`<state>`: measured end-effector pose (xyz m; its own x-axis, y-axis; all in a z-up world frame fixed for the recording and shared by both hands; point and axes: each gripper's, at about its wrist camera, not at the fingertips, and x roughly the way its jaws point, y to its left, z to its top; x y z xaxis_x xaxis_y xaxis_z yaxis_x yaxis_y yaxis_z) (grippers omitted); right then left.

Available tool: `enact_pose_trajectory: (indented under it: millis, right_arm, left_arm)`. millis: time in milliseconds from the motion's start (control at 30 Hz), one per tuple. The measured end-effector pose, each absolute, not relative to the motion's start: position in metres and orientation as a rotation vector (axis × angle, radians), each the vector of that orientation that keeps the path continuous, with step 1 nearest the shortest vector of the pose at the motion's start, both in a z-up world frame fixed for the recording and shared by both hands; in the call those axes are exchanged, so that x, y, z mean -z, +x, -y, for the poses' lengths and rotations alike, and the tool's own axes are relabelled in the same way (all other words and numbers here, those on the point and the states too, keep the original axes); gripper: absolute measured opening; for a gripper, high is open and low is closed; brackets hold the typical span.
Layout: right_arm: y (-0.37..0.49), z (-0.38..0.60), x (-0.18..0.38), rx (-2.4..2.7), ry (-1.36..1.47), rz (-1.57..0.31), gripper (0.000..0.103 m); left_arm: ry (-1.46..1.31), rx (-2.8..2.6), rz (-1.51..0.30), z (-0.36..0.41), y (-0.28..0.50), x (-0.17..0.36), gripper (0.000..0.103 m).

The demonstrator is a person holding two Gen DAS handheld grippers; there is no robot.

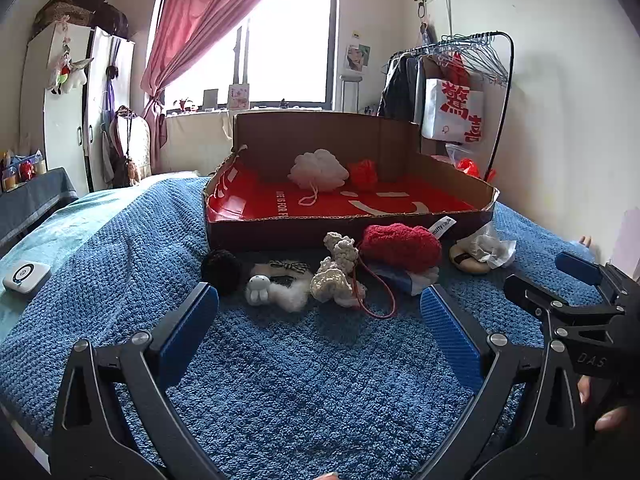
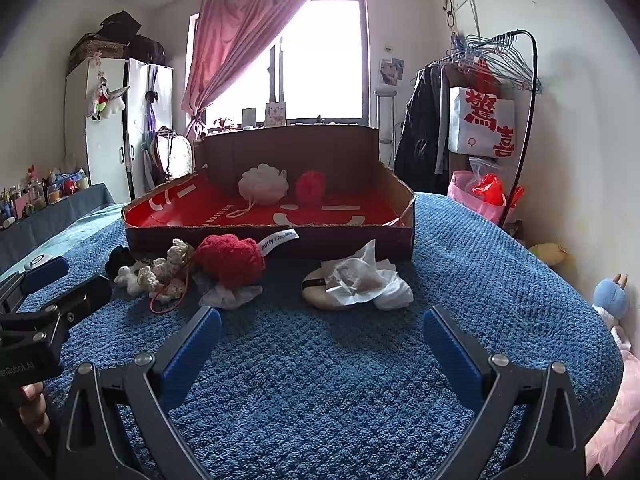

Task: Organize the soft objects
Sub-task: 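Withdraw both tools from the box back toward the remaining items, then grasp the black pompom with the left tool while the right tool grasps the white tissue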

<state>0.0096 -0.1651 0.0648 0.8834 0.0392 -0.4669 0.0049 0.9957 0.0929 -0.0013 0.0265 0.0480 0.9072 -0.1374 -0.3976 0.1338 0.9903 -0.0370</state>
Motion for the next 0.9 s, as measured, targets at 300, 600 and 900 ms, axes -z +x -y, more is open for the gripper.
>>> enact_pose_trajectory:
  millis: [300,600,900]
  right_arm:
    - [0.013,0.169,-0.062,-0.018,0.102,-0.51,0.103]
    - [0.027,0.184,-0.067,-0.004,0.11,-0.557,0.103]
    - [0.057,0.209,-0.067,-0.011,0.141,-0.671,0.103]
  left_arm:
    - [0.001,0.136,-0.453,-0.025,0.007,-0.046,0.103]
    - [-0.013,0.116,-0.515,-0.041,0.024,-0.056,0.103]
    - [0.018,0.057,-0.578,-0.066,0.052,-0.067,0.103]
